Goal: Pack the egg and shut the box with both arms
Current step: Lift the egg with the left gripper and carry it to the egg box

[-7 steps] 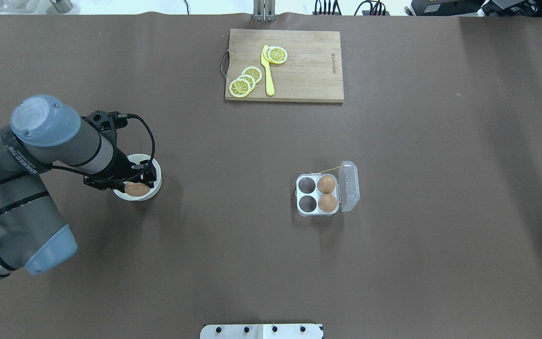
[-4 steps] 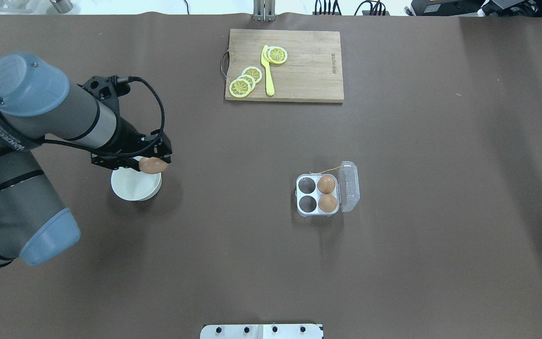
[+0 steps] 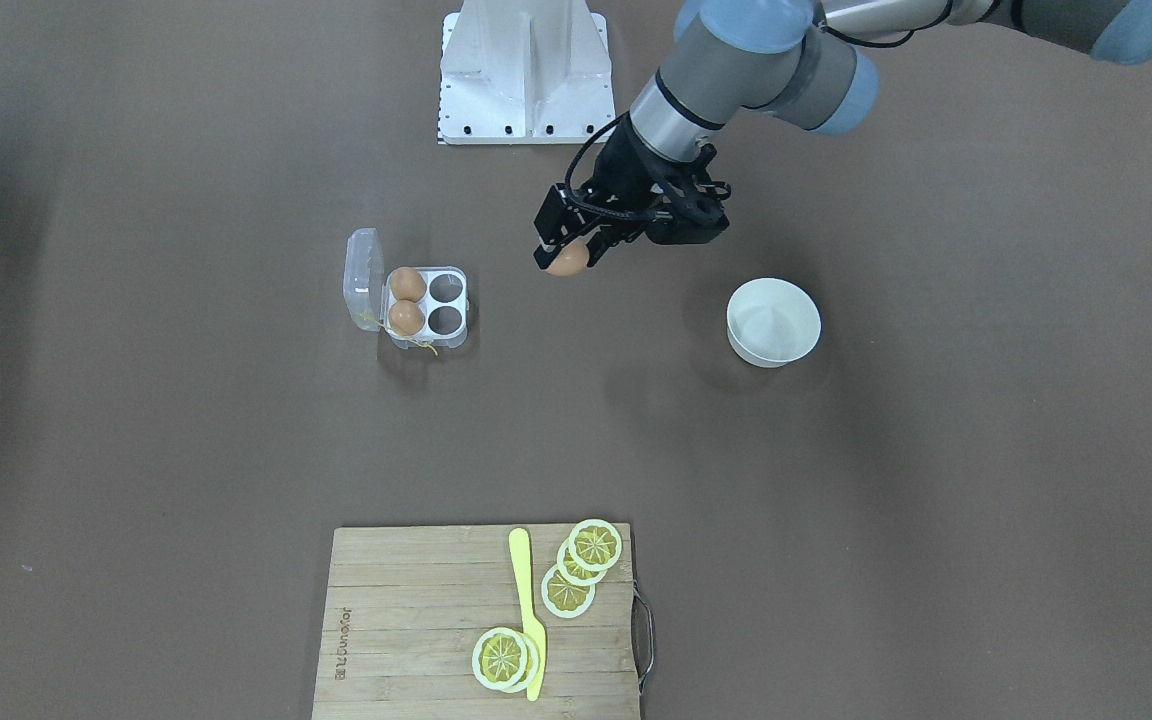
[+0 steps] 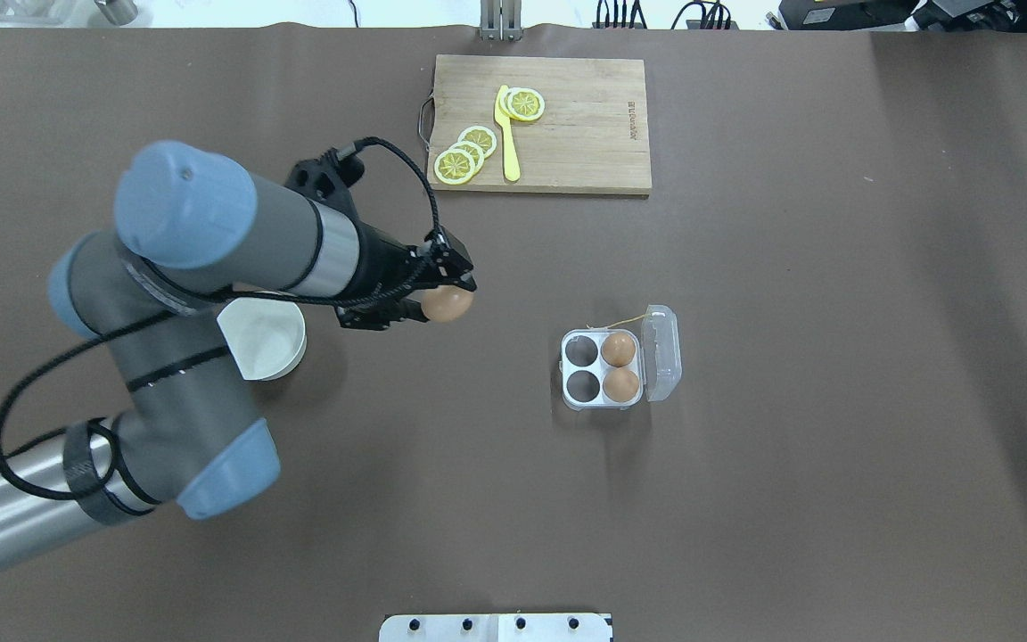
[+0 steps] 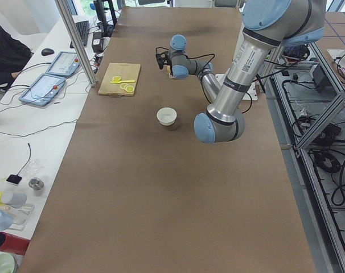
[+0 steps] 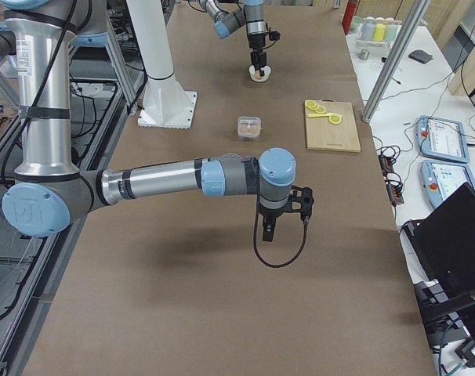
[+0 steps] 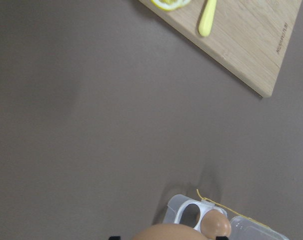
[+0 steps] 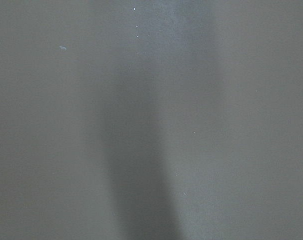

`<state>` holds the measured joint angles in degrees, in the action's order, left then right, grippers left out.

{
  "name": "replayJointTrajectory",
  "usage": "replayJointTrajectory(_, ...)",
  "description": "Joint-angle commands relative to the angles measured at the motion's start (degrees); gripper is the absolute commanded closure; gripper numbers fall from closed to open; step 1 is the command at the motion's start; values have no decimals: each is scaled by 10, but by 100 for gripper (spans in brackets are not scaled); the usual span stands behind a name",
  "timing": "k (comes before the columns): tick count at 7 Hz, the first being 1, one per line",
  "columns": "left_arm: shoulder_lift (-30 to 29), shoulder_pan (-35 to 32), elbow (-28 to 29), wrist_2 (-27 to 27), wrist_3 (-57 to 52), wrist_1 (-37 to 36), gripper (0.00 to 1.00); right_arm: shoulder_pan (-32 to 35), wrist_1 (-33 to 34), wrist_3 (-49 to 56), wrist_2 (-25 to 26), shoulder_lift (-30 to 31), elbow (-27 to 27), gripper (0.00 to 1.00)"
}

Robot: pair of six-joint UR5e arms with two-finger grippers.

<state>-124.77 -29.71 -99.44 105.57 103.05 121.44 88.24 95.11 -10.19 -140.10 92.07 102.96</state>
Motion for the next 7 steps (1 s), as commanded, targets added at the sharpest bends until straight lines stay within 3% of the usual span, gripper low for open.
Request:
replayJointTrajectory(1, -64, 81, 105, -141, 62, 76, 100, 0, 0, 0, -12, 4, 7, 0)
replayJointTrajectory(3, -129, 99, 213, -191, 64, 149, 100, 0, 1, 1, -13, 4, 13, 0)
replayJointTrajectory(7, -119, 98, 210, -169, 53, 151, 100, 0, 1, 0, -14, 4, 17, 0)
